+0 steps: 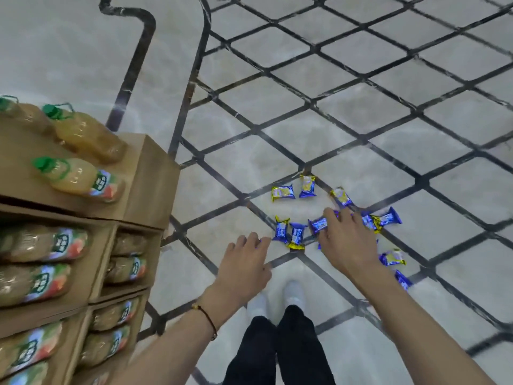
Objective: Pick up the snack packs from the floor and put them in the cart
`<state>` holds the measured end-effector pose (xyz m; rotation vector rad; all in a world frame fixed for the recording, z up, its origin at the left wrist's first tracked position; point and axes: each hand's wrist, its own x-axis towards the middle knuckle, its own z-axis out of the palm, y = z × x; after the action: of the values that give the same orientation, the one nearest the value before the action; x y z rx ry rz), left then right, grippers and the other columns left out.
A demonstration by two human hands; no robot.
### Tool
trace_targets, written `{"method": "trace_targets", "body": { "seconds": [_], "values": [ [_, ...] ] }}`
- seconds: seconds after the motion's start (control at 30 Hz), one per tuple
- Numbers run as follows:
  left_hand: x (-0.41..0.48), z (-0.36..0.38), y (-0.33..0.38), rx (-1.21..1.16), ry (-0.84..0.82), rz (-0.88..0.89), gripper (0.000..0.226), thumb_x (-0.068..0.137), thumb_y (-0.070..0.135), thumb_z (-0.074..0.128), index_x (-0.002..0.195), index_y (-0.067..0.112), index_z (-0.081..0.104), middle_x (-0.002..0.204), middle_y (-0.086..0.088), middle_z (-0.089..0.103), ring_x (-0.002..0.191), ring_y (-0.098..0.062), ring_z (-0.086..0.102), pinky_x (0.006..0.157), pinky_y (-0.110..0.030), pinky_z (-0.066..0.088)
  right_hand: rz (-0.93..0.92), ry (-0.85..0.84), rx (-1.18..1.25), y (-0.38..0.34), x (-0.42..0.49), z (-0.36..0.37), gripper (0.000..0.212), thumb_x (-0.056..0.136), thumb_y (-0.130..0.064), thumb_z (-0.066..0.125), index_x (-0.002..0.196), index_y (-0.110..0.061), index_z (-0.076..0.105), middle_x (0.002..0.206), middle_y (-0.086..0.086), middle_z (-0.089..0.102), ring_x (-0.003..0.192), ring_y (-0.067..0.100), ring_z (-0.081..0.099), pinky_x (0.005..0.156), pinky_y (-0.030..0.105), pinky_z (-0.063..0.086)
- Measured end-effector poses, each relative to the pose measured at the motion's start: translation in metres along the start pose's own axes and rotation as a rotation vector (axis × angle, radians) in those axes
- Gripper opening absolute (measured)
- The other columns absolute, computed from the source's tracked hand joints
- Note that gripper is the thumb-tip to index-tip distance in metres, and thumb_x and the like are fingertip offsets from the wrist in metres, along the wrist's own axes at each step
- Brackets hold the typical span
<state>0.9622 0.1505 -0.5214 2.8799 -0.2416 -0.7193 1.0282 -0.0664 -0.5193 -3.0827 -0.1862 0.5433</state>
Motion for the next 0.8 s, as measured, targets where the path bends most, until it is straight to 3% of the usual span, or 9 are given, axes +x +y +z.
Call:
{"method": "trace_targets", "body": {
  "seconds": [0.2, 0.4, 0.67, 0.8],
  "values": [
    [0.093, 0.124, -0.036, 0.038, -0.075, -0.017, 0.049, 0.088, 0.027, 0.058, 0.135, 0.013, 0.047, 0.122, -0.010, 0.052, 0.110, -0.036, 0.051, 0.087, -0.043, 0.043, -0.070, -0.065, -0.059, 0.010, 0.069, 0.150, 0.047, 0.085, -0.025, 0.059, 0.128, -0.010, 0.051, 0.114, 0.020, 0.058, 0.097, 0.042, 0.056, 0.070, 0.046, 0.050],
    [0.180, 0.283, -0.073, 0.152, -0.167, 0.003, 0.045, 0.087, 0.022, 0.055, 0.130, 0.014, 0.045, 0.124, -0.010, 0.050, 0.106, -0.033, 0.049, 0.081, -0.040, 0.038, -0.145, -0.112, -0.098, 0.000, 0.104, 0.333, 0.049, 0.079, -0.023, 0.062, 0.126, -0.008, 0.054, 0.101, 0.021, 0.060, 0.089, 0.040, 0.056, 0.063, 0.044, 0.045],
    [0.273, 0.503, -0.148, 0.279, -0.153, 0.011, 0.080, 0.075, 0.020, 0.065, 0.147, 0.024, 0.032, 0.138, -0.018, 0.042, 0.110, -0.039, 0.047, 0.086, -0.048, 0.044, -0.089, -0.010, -0.099, 0.018, 0.197, 0.551, 0.045, 0.086, -0.024, 0.054, 0.128, -0.010, 0.048, 0.105, 0.023, 0.056, 0.093, 0.041, 0.052, 0.071, 0.049, 0.046],
    [0.305, 0.566, -0.178, 0.297, -0.149, -0.006, 0.092, 0.078, 0.026, 0.066, 0.153, 0.032, 0.015, 0.148, -0.016, 0.032, 0.120, -0.041, 0.043, 0.093, -0.051, 0.040, 0.012, -0.013, -0.003, 0.030, 0.240, 0.622, 0.062, 0.088, -0.049, 0.039, 0.143, -0.018, 0.037, 0.119, 0.030, 0.048, 0.100, 0.043, 0.048, 0.083, 0.052, 0.045]
  ]
}}
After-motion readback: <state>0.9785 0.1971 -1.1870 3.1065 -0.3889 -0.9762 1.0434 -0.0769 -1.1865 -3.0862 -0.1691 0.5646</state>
